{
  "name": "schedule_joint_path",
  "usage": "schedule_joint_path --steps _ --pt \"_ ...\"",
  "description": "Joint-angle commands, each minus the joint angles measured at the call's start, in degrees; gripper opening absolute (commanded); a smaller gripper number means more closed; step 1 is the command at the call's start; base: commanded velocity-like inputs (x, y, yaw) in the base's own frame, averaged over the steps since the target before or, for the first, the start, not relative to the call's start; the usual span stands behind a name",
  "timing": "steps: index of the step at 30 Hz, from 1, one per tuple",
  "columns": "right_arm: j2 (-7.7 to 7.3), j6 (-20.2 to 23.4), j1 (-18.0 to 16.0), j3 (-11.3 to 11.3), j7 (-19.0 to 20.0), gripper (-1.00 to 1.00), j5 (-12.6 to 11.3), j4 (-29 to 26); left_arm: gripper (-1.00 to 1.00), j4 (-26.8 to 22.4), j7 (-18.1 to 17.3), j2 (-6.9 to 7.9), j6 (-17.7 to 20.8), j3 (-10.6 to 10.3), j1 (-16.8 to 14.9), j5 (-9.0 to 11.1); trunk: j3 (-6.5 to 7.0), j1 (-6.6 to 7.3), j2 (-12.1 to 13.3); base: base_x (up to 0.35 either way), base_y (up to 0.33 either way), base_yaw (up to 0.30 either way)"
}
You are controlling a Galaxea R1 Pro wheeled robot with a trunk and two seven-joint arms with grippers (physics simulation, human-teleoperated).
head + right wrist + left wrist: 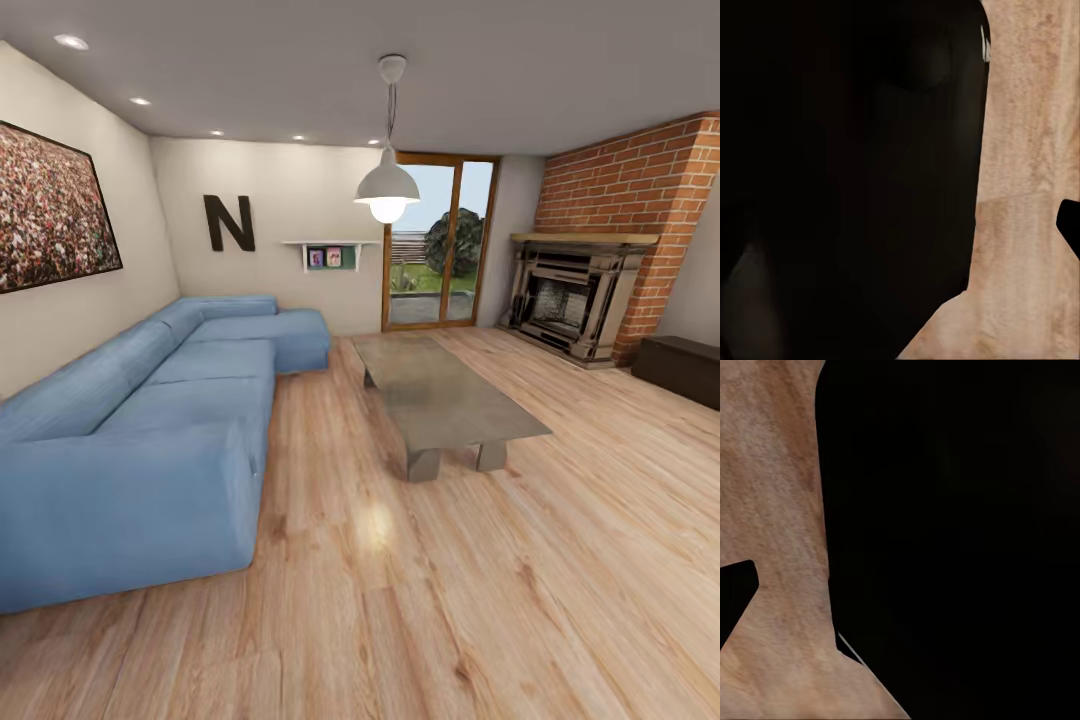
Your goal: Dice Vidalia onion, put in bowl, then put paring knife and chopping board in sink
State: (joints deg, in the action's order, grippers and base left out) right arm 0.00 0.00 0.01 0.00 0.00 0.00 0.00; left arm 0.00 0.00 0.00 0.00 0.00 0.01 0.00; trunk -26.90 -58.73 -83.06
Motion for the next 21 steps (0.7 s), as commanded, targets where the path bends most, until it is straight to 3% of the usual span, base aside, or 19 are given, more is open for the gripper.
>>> schedule_joint_path --steps 1,11,16,21 --pt "0.33 0.3 -0.2 -0.2 -0.3 1.0 0.0 -0.3 1.0 -0.2 -0.1 0.05 -0.1 0.3 0.0 0.3 -0.03 0.0 0.0 0.0 0.0 0.0" --pt "1.99 0.1 -0.2 -0.2 -0.4 1.0 -0.3 -1.3 1.0 -0.7 -0.1 0.04 -0.3 0.4 0.0 0.3 -0.03 0.0 0.0 0.0 0.0 0.0" --pt "2.04 0.1 -0.2 -0.2 -0.3 1.0 -0.3 -1.4 1.0 -1.6 -0.1 0.13 -1.5 0.4 0.0 0.3 -0.03 0.0 0.0 0.0 0.0 0.0" --pt "1.2 -0.7 -0.2 -0.2 -0.3 1.0 -0.3 -2.7 1.0 -3.2 0.1 0.22 -3.1 0.4 0.0 0.3 -0.03 0.0 0.0 0.0 0.0 0.0"
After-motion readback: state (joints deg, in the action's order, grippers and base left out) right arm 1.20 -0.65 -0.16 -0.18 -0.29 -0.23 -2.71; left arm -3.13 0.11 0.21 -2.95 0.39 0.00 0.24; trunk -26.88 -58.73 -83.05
